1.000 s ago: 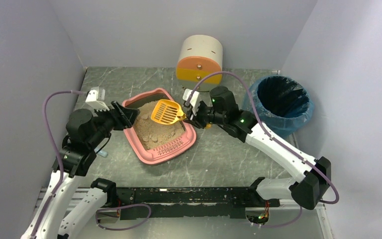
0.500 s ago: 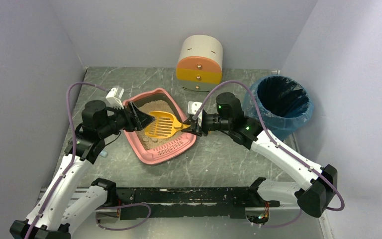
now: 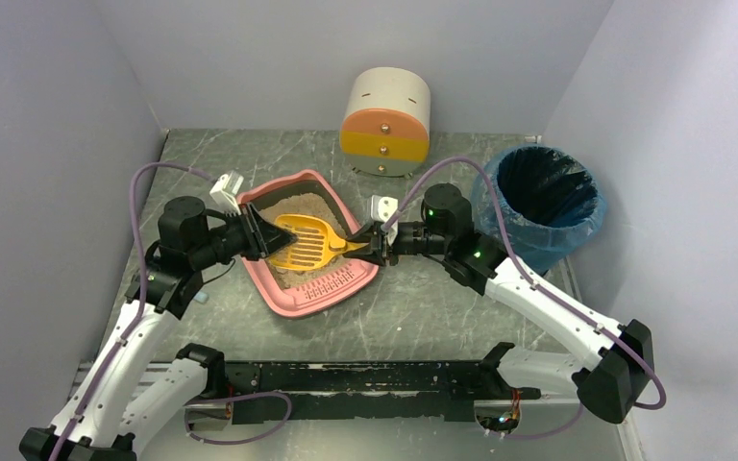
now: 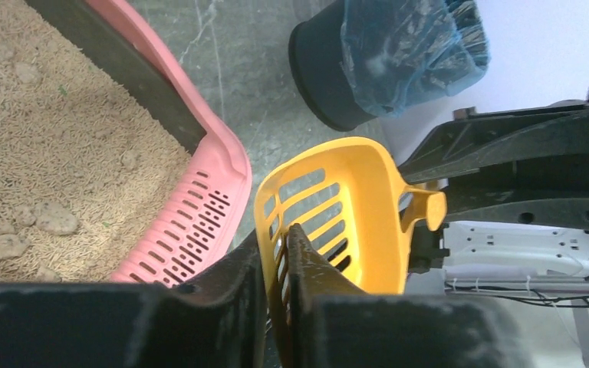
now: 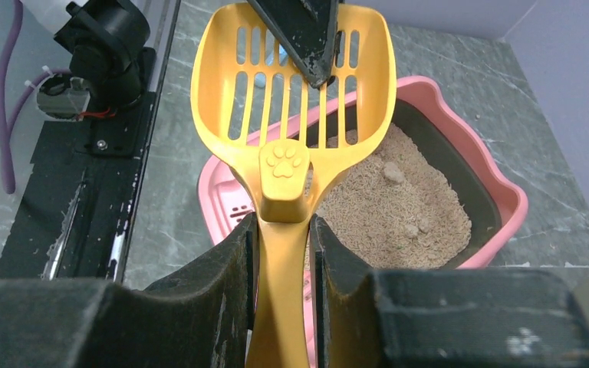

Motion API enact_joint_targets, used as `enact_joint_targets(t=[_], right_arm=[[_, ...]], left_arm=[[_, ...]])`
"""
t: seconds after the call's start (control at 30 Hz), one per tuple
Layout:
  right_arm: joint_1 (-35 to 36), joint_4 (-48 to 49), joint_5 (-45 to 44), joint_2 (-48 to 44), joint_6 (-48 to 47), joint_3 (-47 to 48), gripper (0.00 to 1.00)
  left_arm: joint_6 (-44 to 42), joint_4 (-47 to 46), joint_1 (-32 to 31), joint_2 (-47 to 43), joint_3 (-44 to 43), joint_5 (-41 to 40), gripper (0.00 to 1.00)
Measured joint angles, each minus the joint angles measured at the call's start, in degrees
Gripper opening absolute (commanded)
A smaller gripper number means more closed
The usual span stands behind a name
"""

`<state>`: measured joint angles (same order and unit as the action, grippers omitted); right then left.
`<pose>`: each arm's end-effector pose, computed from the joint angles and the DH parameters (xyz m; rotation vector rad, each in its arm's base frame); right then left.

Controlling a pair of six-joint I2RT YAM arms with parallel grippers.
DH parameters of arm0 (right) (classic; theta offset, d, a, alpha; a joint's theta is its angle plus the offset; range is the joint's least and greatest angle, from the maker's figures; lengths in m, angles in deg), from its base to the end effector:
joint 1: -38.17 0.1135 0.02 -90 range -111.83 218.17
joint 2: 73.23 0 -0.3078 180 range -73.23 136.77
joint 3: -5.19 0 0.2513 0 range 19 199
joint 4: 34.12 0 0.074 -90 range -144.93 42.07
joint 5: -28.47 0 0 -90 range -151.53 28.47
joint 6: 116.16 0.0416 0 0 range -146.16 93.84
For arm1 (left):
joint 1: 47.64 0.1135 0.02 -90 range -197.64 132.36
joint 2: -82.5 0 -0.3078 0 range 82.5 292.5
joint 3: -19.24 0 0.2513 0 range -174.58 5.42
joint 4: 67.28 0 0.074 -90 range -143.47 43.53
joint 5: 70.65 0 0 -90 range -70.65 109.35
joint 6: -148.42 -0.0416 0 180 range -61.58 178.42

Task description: Clean the litter box

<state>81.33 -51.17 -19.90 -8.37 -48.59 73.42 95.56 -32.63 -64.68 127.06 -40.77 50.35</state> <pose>0.1578 0.1858 0.3821 -1.3982 1.1973 0.9089 0.1338 -0.0634 0.3604 0.0389 2.0270 -1.1349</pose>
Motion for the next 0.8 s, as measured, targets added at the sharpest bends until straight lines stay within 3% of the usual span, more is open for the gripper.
enact_joint_targets(t=[0.07,0.33,0.47,0.63,0.8], right_arm=[[0.0,0.3,0.0,0.0,0.3,0.0,0.06],[0.3,6.3,0.0,-3.6,1.7,-4.4,0.17],[0.3,8.5,-0.2,-5.0,2.8,-4.7,0.26],[0.3,12.3,-0.8,-7.8,5.7,-7.6,0.46],[0.3,15.3,-3.9,-11.4,7.8,-10.2,0.47]], left_arm=[[0.5,0.0,0.0,-0.6,-0.6,0.4,0.05],[5.0,-1.0,0.0,-2.8,-1.1,2.2,0.05],[8.9,-3.7,0.0,-4.0,-0.4,2.9,0.05],[11.7,-5.5,0.0,-4.4,-0.2,3.6,0.05],[11.9,-5.1,0.0,-3.8,-0.6,3.8,0.05]])
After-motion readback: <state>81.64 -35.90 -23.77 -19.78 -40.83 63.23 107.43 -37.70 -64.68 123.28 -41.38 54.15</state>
